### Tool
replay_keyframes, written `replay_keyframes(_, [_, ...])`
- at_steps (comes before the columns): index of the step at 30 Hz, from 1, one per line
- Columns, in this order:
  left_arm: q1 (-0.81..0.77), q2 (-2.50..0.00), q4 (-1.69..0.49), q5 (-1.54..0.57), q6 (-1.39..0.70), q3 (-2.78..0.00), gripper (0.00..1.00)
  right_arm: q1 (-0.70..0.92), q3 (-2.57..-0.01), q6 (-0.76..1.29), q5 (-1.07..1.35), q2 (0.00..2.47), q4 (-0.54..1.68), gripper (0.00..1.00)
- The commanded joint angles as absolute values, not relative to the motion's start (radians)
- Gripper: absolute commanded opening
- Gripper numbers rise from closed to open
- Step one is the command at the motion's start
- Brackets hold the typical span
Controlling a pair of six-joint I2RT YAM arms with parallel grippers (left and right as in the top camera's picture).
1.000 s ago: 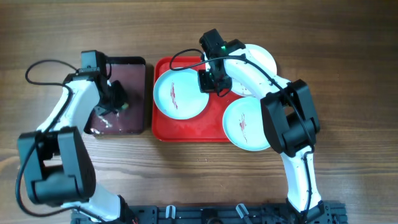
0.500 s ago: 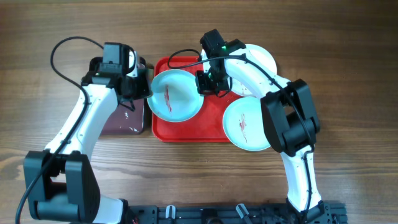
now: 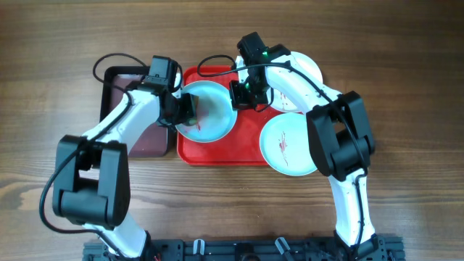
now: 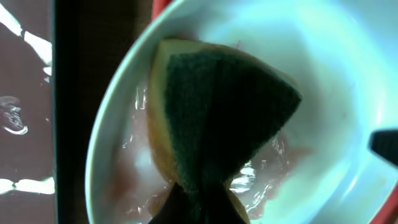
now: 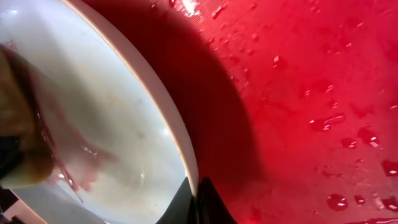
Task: Clean dirty plates on tray and stack at the side
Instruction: 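Carry the sponge with the left gripper over the held plate, then scrub the plate with the sponge while the right gripper holds its rim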
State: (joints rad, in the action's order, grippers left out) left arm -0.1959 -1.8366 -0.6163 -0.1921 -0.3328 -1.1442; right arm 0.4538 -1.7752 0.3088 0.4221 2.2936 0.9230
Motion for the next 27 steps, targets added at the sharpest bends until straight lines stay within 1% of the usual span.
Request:
replay_keyframes(1, [-0.203,-1.912,-0.616,-0.193,-0.450,-1.149,0.04,0.419,-1.771,0.257,0.532,2.320,0.921,0.04])
replay_keyframes(6, [-0.205,-1.934,-0.615,-0.193,-0.461,-1.149,0.04,0.346,-1.771,0.113,0.738,2.320,0.953,0.04])
replay_keyframes(10, [-0.208,-1.934,-0.602,-0.194,-0.471,-1.149,0.04,0.320,-1.771,0.049,0.749,2.320,1.030,0.04])
replay_keyframes(12, [-0.216,-1.934,-0.602,-0.194,-0.503,-1.149,0.04,0.321,-1.771,0.059,0.701,2.320,1.041,0.04])
replay_keyframes(18, [-0.310,-1.934,-0.618,-0.156,-0.610,-1.149,0.04,0.367,-1.771,0.225,0.537,2.320,0.977,0.04])
replay_keyframes(20, [-0.344,-1.934,-0.639,-0.129,-0.642,-1.149,0.04,0.386,-1.771,0.266,0.515,2.320,0.940,0.04])
replay_keyframes(23, [-0.363,-1.934,-0.660,-0.131,-0.676,-1.149,0.04,0.409,-1.771,0.273,0.515,2.320,0.907,0.04])
replay_keyframes(25, [-0.362,-1.934,-0.666,-0.155,-0.718,-1.149,0.04,0.418,-1.771,0.274,0.502,2.321,0.896,0.04])
replay_keyframes(27, [-0.362,-1.934,-0.658,-0.225,-0.720,-1.149,0.04,0.423,-1.759,0.300,0.474,2.321,0.877,0.04])
